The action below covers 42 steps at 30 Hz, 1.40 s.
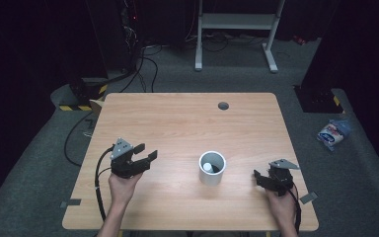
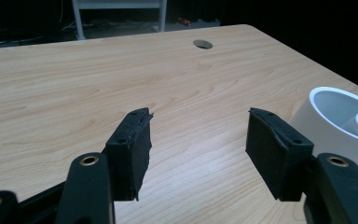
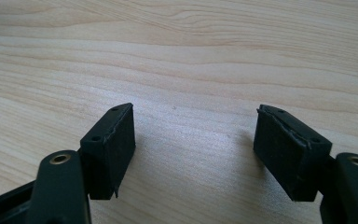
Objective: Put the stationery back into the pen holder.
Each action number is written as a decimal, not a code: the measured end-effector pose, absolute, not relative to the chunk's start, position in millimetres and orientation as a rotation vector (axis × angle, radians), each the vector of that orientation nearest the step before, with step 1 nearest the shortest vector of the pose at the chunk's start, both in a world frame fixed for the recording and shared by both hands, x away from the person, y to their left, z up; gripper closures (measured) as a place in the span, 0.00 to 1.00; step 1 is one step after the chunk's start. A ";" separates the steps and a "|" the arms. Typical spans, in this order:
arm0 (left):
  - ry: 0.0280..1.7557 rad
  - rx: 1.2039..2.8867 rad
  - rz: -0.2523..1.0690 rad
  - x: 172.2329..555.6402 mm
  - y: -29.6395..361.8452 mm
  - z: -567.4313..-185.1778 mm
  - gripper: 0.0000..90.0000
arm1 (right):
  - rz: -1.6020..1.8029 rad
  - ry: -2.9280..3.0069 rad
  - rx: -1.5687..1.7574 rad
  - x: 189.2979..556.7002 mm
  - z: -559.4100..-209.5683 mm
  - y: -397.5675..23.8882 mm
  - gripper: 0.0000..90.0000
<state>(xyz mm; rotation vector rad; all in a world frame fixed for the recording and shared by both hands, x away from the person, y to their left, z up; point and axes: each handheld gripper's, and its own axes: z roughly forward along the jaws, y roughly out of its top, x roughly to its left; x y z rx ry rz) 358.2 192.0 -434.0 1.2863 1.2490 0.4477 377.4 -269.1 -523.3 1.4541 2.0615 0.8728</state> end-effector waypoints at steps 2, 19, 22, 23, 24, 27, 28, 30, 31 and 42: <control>1.257 1.281 0.446 358.2 195.5 -434.1 0.45 | 0.873 2.061 1.454 377.4 -523.3 -269.1 0.32; 1.297 1.250 0.468 351.5 212.2 -441.2 0.48 | 0.873 2.062 1.455 377.4 -523.3 -269.1 0.32; 1.306 1.234 0.471 350.8 214.1 -443.0 0.47 | 0.872 2.062 1.455 377.3 -523.2 -269.0 0.32; 1.306 1.239 0.474 350.3 215.6 -443.6 0.47 | 0.873 2.062 1.455 377.3 -523.2 -269.0 0.32; 1.309 1.232 0.474 349.8 216.2 -444.1 0.47 | 0.873 2.062 1.455 377.3 -523.2 -269.0 0.32; 1.305 1.241 0.484 347.2 220.3 -446.6 0.47 | 0.873 2.062 1.455 377.3 -523.2 -269.0 0.32; 1.310 1.232 0.484 347.0 220.9 -447.4 0.47 | 0.873 2.062 1.455 377.3 -523.2 -269.0 0.32; 1.322 1.224 0.481 346.5 222.6 -449.0 0.46 | 0.873 2.062 1.455 377.3 -523.2 -269.0 0.32; 1.323 1.218 0.481 346.5 223.5 -449.6 0.46 | 0.873 2.061 1.454 377.4 -523.2 -269.0 0.32; 1.341 1.220 0.493 346.5 226.3 -457.2 0.43 | 0.873 2.062 1.455 377.3 -523.2 -269.0 0.32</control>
